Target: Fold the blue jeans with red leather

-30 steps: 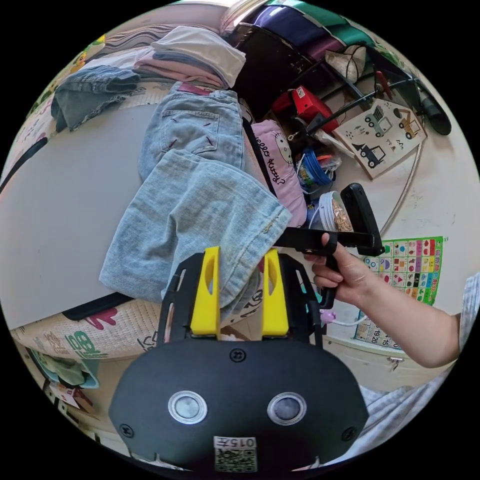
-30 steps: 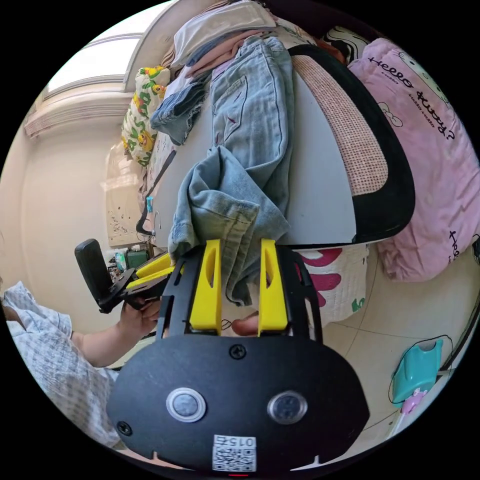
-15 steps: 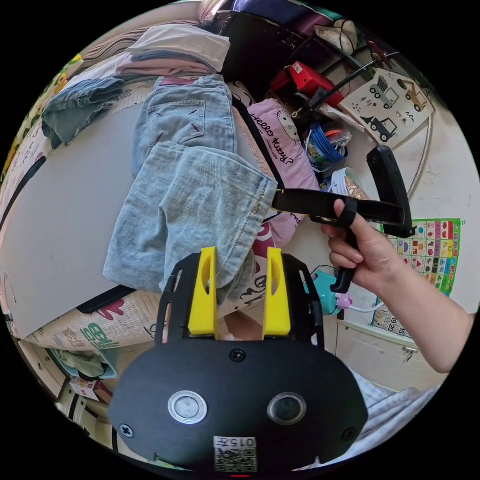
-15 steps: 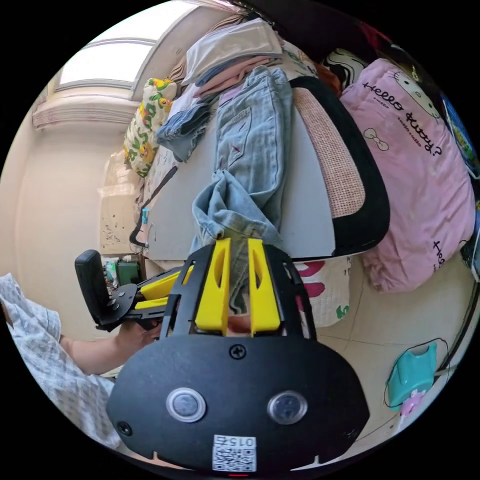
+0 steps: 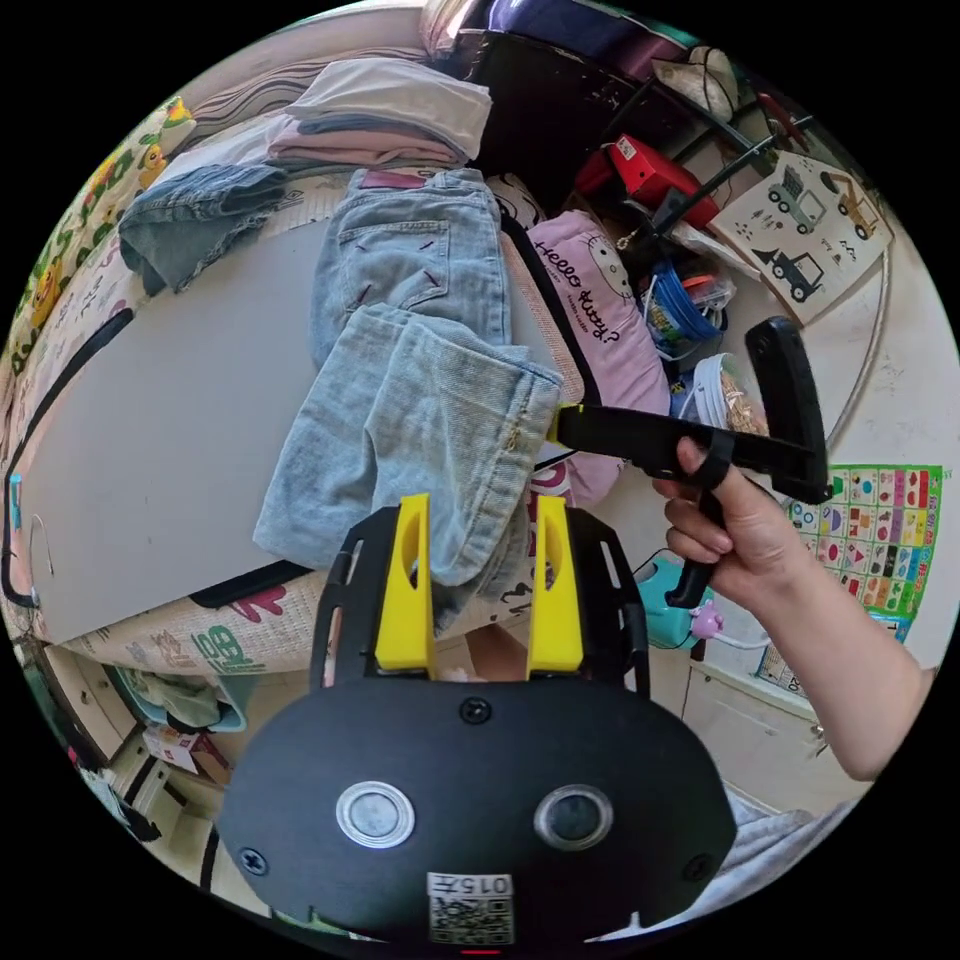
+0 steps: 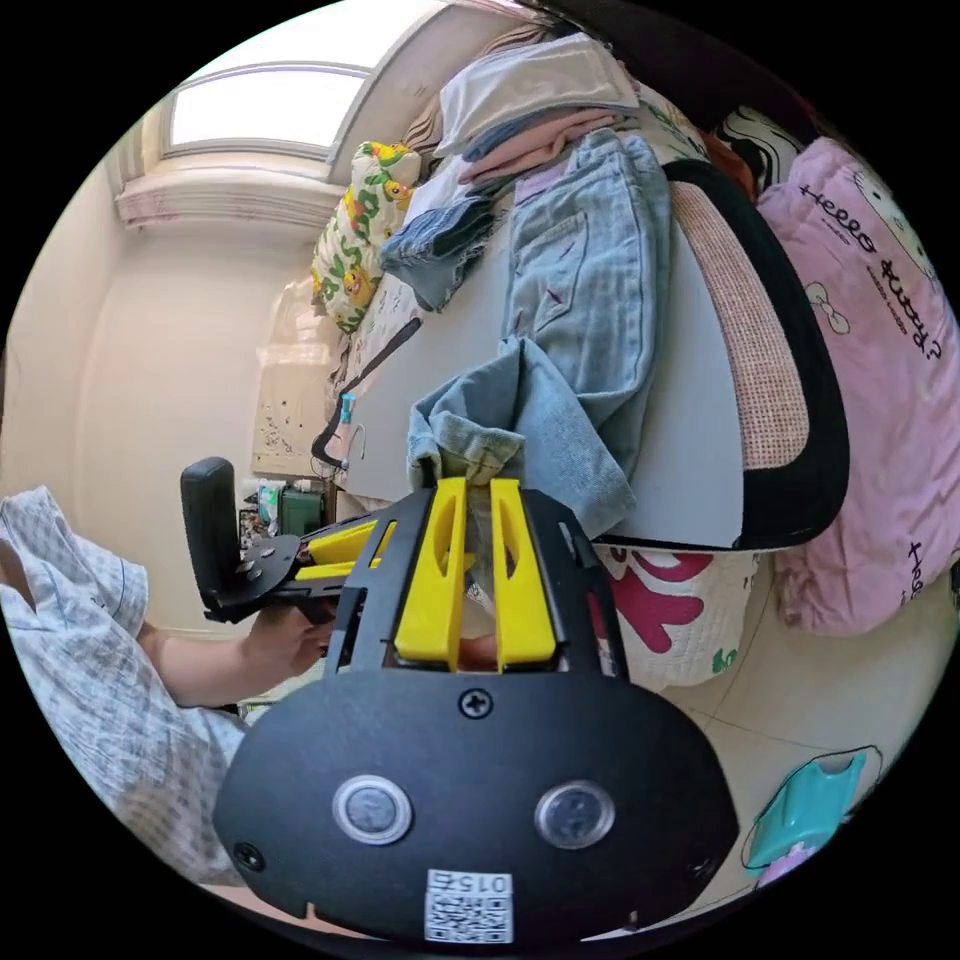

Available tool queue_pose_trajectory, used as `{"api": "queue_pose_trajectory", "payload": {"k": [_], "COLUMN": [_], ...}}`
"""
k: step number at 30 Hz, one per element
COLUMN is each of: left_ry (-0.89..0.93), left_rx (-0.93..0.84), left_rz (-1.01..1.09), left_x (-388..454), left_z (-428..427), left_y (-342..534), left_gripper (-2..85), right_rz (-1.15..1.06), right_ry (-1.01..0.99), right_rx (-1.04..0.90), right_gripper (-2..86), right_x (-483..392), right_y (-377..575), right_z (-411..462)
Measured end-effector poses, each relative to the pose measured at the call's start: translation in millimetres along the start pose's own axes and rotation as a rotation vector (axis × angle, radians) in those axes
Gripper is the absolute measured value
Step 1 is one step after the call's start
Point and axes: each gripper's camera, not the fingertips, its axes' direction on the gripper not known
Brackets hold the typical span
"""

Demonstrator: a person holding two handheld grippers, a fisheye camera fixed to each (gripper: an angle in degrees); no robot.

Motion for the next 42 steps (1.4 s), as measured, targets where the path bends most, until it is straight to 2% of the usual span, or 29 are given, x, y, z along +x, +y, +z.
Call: {"api": "queue_pose_trajectory", "payload": {"k": [3, 8, 15, 21, 26, 30, 34, 42], "left_ry": [0.076, 0.04, 0.13, 0.279, 0.296, 0.261, 0.332, 0.342], "left_rx": [0.028, 0.074, 0.131, 0.146, 0.145, 0.107, 0.099, 0.142], "left_rz": [-0.064, -0.137, -0.307, -0.304, -0.253, -0.215, -0.196, -0.236], "left_x": [-14.7, -42.6, -126.6, -190.0, -252.0, -337.0, -446.7, -633.7], "left_z": [11.3, 34.9, 76.8, 118.2, 122.2, 107.8, 79.6, 26.7], "left_y": [6.1, 15.0, 33.4, 41.5, 45.0, 46.7, 50.2, 75.4], "left_gripper": [14.6, 14.0, 5.6, 1.8, 0.9, 0.4, 0.3, 0.8], "right_rz": [-0.069, -0.169, -0.168, -0.177, -0.096, -0.058, -0.02, 0.15], "right_ry": [-0.086, -0.132, -0.192, -0.191, -0.261, -0.152, -0.091, 0.088], "right_rx": [-0.041, -0.131, -0.165, -0.196, -0.165, -0.16, -0.174, -0.068], "right_gripper": [5.1, 5.0, 5.0, 5.1, 0.8, -0.3, -0.3, 3.7], "right_x": [-24.6, -56.3, -68.4, -79.2, -71.3, -72.9, -79.4, -128.2], "right_y": [-7.2, -17.5, -17.9, -19.7, -19.5, -23.1, -30.0, -45.8], "right_z": [8.3, 36.8, 50.0, 44.3, 21.6, 6.3, 13.6, 71.2]}}
